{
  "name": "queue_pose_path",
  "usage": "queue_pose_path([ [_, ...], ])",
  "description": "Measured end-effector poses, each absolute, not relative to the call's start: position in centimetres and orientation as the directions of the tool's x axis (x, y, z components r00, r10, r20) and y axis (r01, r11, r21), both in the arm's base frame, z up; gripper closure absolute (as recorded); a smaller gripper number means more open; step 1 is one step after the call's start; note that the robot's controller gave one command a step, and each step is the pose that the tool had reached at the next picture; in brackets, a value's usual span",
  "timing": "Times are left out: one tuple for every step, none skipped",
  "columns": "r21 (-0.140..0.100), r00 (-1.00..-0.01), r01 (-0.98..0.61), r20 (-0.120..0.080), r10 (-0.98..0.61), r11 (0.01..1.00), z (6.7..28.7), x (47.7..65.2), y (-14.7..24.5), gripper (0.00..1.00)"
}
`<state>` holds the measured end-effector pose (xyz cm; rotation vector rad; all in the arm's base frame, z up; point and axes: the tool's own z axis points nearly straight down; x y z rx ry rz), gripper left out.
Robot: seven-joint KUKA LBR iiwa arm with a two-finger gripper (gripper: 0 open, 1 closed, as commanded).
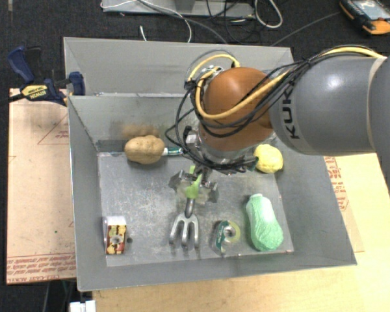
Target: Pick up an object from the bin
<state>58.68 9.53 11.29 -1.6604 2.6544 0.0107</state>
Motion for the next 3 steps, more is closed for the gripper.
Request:
queue_pose_path([
  [0.003,-0.439,-0.899,-0.012,-0.899,0.439,14.4,58.6,9.6,1.0],
  [-0.001,-0.439,-0.898,-0.015,-0.898,0.439,18.3,58.7,9.6,1.0],
  [-0.003,-0.44,-0.898,-0.016,-0.898,0.44,21.8,58.8,9.6,1.0],
])
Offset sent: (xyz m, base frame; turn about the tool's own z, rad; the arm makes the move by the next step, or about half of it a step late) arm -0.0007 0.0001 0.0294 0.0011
